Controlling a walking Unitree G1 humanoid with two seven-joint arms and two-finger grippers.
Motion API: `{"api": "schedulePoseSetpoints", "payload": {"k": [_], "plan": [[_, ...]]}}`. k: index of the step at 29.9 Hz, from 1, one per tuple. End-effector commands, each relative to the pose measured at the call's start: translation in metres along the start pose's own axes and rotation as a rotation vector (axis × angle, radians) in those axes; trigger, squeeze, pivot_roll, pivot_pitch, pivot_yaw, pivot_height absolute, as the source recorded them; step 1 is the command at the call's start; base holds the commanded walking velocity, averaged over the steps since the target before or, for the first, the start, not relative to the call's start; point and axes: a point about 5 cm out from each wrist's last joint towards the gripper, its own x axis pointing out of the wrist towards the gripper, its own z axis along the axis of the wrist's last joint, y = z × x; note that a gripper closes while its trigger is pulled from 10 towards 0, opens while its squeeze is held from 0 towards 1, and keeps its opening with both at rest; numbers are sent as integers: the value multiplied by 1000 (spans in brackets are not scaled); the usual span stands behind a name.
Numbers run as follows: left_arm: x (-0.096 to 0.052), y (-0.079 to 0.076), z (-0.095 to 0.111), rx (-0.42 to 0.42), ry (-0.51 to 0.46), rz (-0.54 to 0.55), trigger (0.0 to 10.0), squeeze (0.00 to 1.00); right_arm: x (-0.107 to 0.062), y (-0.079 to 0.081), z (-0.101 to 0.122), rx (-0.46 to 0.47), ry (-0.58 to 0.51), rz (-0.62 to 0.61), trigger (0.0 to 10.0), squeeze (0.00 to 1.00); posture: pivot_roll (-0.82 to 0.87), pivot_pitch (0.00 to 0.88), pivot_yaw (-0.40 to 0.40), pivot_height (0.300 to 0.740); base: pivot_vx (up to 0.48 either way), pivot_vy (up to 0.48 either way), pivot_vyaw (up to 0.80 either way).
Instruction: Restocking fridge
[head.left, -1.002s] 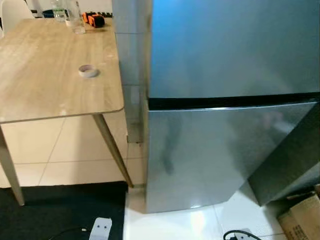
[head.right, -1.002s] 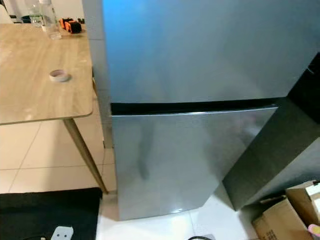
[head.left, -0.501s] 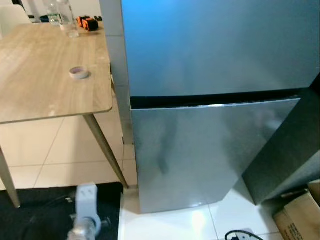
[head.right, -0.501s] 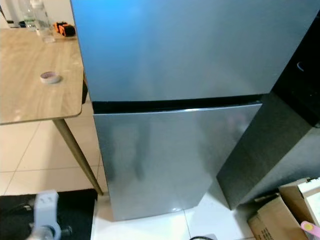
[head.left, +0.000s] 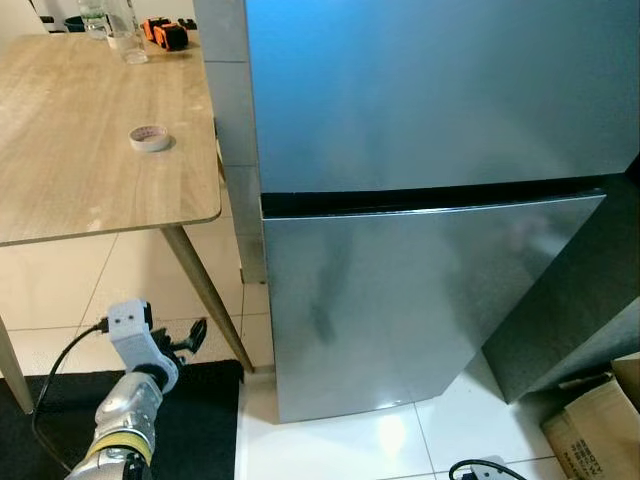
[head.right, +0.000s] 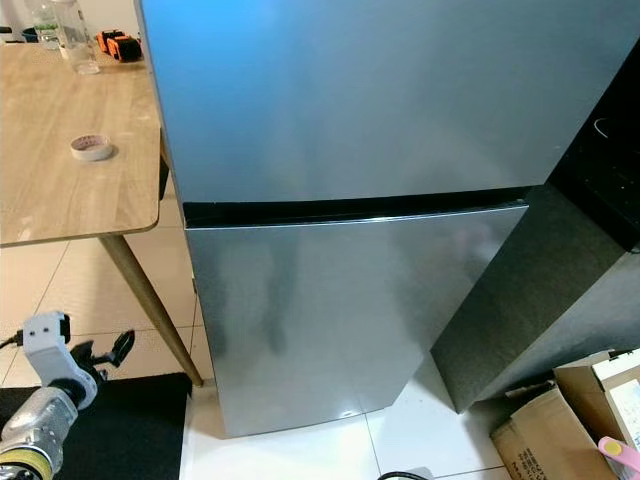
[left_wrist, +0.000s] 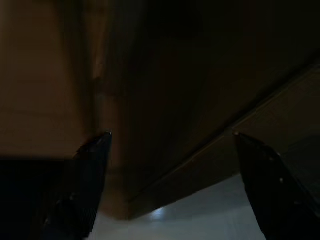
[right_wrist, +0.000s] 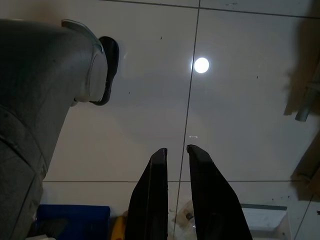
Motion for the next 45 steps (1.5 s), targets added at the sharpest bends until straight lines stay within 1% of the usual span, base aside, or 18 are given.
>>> {"api": "schedulePoseSetpoints", "payload": {"k": [1, 3, 4, 7, 9, 10, 12, 13, 14, 15, 21, 27, 29, 35, 39, 43, 44, 45], "plan": [[2, 0, 16, 25, -30, -104, 10000, 1000, -1, -2, -3, -1, 12, -8, 10000, 0, 26, 0, -64, 740, 0, 0, 0], [6, -11, 36, 58, -73, -307, 10000, 1000, -1, -3, -5, -2, 15, -10, 10000, 0, 27, 0, -66, 740, 0, 0, 0], [6, -11, 36, 58, -73, -307, 10000, 1000, -1, -3, -5, -2, 15, -10, 10000, 0, 27, 0, -66, 740, 0, 0, 0], [14, -28, 66, 135, -148, -485, 10000, 1000, -1, -4, -6, -2, 17, -13, 10000, 0, 26, 0, -66, 740, 0, 0, 0], [19, -36, 79, 174, -180, -532, 10000, 1000, -1, -4, -6, -1, 18, -14, 10000, 0, 23, 0, -66, 740, 0, 0, 0], [19, -36, 79, 174, -180, -532, 10000, 1000, -1, -4, -6, -1, 18, -14, 10000, 0, 23, 0, -66, 740, 0, 0, 0], [25, -40, 91, 248, -220, -495, 10000, 1000, -1, -4, -6, 1, 18, -14, 10000, 0, 23, 0, -66, 740, 0, 0, 0], [28, -41, 96, 248, -238, -487, 10000, 333, -1, -4, -7, 1, 19, -15, 10000, 0, 22, 0, -69, 740, 0, 0, 0], [29, -43, 100, 248, -245, -501, 10000, 47, -1, -4, -7, 1, 20, -15, 10000, 0, 22, 0, -69, 740, 0, 0, 0], [31, -44, 102, 245, -236, -529, 10000, 0, -1, -4, -7, 0, 21, -14, 10000, 0, 21, 0, -70, 740, 0, 0, 0], [31, -45, 108, 266, -150, -631, 10000, 0, -2, -6, -10, -3, 27, -20, 10000, 0, 9, 0, -70, 740, 0, 0, 0], [28, -40, 112, 237, -33, -729, 10000, 0, -3, -10, -14, -3, 33, -29, 10000, 0, -4, 0, -71, 740, 0, 0, 0], [27, -36, 112, 249, 15, -729, 10000, 0, -4, -12, -16, -1, 38, -32, 10000, 0, -13, 0, -70, 740, 0, 0, 0], [25, -29, 121, 243, 38, -715, 10000, 0, -5, -14, -25, 8, 55, -35, 10000, 0, -28, 0, -71, 740, 0, 0, 0], [24, -24, 131, 278, 53, -687, 10000, 0, -8, -16, -39, 20, 79, -38, 10000, 0, -45, 6, -72, 740, 0, 0, 0], [24, -23, 140, 311, 60, -681, 10000, 0, -10, -18, -54, 27, 107, -45, 10000, 0, -56, 47, -71, 740, 0, 0, 0], [24, -25, 146, 323, 55, -704, 10000, 0, -13, -19, -64, 40, 121, -51, 10000, 0, -76, 104, -67, 740, 0, 0, 0], [24, -25, 146, 323, 55, -704, 10000, 0, -13, -19, -64, 40, 121, -51, 10000, 0, -76, 104, -67, 740, 0, 0, 0]]}}
